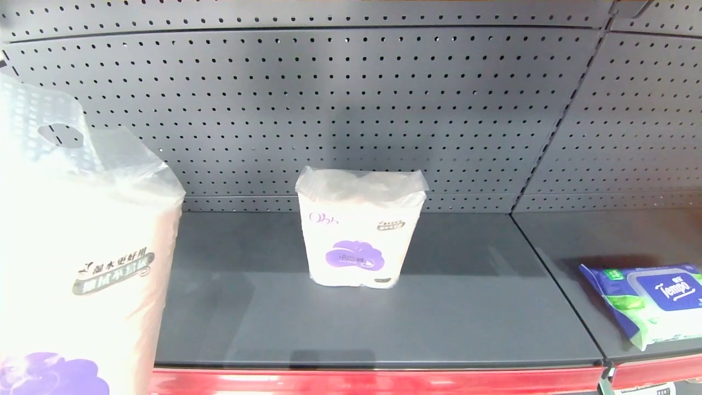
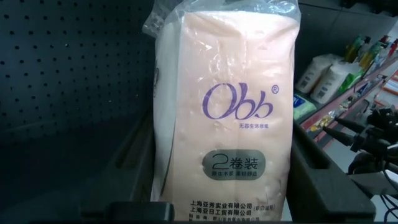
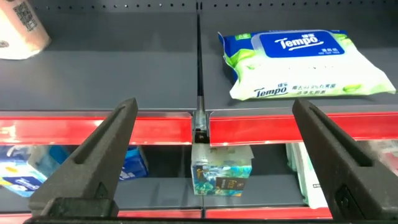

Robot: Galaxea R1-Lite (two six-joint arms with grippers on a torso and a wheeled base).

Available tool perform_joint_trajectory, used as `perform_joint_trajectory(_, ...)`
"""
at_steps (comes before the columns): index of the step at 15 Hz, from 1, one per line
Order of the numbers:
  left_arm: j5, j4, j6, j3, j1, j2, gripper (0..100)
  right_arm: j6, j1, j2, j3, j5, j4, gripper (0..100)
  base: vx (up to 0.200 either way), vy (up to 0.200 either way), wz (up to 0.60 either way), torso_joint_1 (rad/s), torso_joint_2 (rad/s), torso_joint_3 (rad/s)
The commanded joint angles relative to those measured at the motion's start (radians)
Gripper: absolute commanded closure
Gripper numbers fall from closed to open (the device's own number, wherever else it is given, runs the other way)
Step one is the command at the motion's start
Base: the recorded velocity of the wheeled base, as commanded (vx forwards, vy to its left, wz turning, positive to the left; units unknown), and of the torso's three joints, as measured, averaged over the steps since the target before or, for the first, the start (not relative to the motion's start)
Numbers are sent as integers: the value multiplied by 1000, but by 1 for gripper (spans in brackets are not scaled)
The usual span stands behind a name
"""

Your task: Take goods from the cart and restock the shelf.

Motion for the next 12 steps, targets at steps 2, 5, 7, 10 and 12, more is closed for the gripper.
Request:
perform_joint_trajectory(2,0,1,32,0,0,33,100,-38,9,25,-3,20,-2,0,0,0,0,0,0,0)
perform_joint_trajectory(5,3,-2,67,-2,1,87,100,-53,16,45,-43,72,-5,0,0,0,0,0,0,0)
perform_joint_trajectory(7,0,-6,68,-8,1,122,100,96,23,533,-482,92,-22,0,0,0,0,0,0,0)
perform_joint_trajectory(10,-20,-28,62,-48,0,187,100,122,138,878,-768,175,-28,0,0,0,0,0,0,0)
perform_joint_trajectory(12,-20,-37,62,-74,1,225,100,99,236,1010,-751,189,-42,0,0,0,0,0,0,0)
